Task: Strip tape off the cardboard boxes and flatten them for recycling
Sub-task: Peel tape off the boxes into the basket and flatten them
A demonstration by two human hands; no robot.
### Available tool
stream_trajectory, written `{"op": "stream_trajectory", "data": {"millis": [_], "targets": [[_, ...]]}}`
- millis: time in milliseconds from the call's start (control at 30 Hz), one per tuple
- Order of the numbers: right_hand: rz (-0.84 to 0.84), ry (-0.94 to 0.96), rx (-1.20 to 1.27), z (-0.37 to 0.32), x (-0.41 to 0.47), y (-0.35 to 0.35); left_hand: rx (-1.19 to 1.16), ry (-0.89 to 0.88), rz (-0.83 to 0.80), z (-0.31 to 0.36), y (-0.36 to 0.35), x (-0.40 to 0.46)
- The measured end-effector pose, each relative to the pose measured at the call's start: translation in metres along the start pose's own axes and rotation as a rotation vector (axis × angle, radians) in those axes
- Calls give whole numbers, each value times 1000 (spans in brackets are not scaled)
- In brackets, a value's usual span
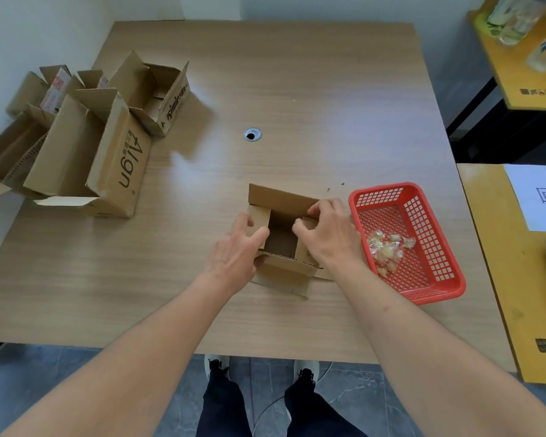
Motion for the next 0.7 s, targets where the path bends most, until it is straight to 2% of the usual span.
{"op": "stream_trajectory", "data": {"millis": [100, 233, 400, 533, 700], "targets": [[-82, -26, -79, -4, -2, -6, 82, -31, -40, 10, -2, 1], [-63, -48, 18, 1, -2, -3, 57, -9, -41, 9, 4, -1], [75, -132, 163, 22, 1, 9, -154, 28, 104, -14, 23, -7], [170, -126, 202, 23, 1, 24, -327, 185, 207, -47, 43, -2], [124, 14, 485, 12, 4, 18, -688, 391, 265, -77, 64, 6]]}}
Point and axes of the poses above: each hand's wrist, its own x-axis towards the middle knuckle, its own y-axis out of the back of the hand, z = x × y, the point moved 10 cm from there along x, towards the middle knuckle, and after that the axes turned 10 degrees about y, right-handed, at the moved point
